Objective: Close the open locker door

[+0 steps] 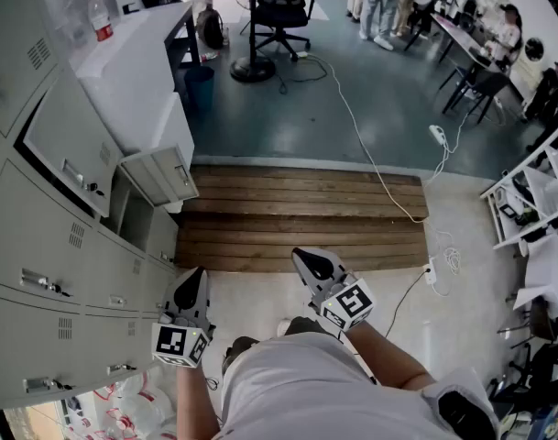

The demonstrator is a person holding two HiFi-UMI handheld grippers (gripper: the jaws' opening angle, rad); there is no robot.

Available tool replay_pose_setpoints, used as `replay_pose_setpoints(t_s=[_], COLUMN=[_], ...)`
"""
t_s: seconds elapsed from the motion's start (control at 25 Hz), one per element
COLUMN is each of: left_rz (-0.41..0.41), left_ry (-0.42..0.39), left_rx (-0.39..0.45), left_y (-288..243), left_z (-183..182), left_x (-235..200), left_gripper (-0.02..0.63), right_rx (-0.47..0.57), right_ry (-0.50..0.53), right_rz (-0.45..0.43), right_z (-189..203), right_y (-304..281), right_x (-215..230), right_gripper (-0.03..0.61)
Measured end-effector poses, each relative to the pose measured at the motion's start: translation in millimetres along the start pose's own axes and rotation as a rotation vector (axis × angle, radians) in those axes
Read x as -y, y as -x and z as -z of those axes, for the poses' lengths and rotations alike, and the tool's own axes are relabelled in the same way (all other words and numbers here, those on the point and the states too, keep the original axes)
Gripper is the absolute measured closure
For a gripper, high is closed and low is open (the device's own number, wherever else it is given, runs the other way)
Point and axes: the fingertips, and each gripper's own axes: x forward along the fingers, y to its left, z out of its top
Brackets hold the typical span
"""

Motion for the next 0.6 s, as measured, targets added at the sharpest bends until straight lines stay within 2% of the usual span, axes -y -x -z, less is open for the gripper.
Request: replay_pose_setpoints(t_s=[0.36,0.6], left_rz=[0.042,0.119], left_ry=[-0.018,-0.011], left_rx=[-0.061,-0.092], left_y=[-64,-120], left_z=[18,29], left_x=[30,1], left_gripper=[0.609,0.609], right_rx=[-0.015,-0.041], right_ry=[-0.108,-0.106], right_rz=[0.004,0.035], right_z=[18,26], right_y=[-5,-39], right_x=[56,83], right_gripper=[0.569,0.569])
